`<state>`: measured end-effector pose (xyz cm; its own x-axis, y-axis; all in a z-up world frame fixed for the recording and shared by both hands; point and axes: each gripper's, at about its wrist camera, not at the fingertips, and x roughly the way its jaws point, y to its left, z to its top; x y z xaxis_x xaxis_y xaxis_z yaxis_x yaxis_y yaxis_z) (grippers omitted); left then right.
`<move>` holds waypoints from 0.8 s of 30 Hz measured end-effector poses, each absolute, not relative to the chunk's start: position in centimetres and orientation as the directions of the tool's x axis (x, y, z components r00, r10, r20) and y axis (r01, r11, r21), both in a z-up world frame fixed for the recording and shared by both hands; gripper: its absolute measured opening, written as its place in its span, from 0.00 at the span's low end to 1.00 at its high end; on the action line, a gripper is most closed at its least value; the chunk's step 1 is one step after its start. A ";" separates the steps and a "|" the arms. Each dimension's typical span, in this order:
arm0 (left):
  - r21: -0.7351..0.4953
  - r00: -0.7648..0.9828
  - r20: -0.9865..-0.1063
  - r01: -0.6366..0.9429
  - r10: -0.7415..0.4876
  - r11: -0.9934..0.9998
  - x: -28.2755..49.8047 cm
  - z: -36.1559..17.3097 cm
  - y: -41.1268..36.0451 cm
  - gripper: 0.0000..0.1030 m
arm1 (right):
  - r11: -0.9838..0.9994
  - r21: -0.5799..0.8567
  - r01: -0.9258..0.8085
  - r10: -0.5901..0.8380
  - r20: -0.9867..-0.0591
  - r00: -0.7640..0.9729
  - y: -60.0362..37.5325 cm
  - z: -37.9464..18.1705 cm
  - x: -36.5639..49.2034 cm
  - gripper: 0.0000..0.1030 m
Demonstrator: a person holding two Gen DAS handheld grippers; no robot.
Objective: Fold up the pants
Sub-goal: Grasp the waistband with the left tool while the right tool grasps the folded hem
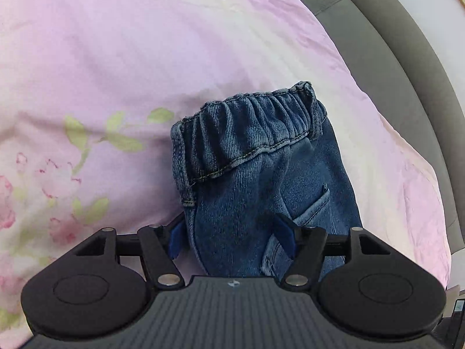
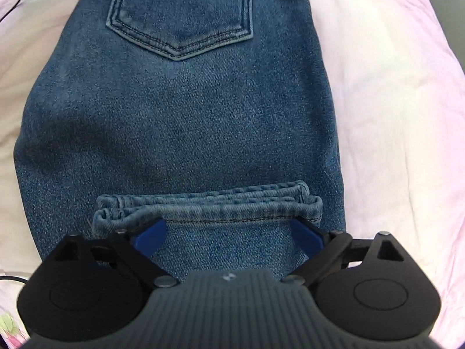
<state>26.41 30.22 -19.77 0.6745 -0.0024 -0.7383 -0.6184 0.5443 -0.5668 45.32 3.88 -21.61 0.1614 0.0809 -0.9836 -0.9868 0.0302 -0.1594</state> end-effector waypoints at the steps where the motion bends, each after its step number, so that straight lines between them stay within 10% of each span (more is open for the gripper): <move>1: -0.577 0.678 -0.735 -0.618 -0.009 0.535 26.6 -20.0 30.4 0.69 | 0.029 -0.157 -0.987 0.074 -0.984 0.159 4.0 -21.6 45.4 0.89; 11: -0.587 0.700 -0.713 -0.615 0.022 0.527 26.7 -19.6 30.0 0.46 | 0.043 -0.194 -0.980 0.038 -0.980 0.196 4.7 -22.1 44.4 0.89; 24: -0.622 0.838 -0.544 -0.441 0.048 0.647 24.7 -14.4 26.5 0.41 | 0.245 -0.306 -0.920 0.144 -0.927 0.347 1.3 -19.9 41.4 0.89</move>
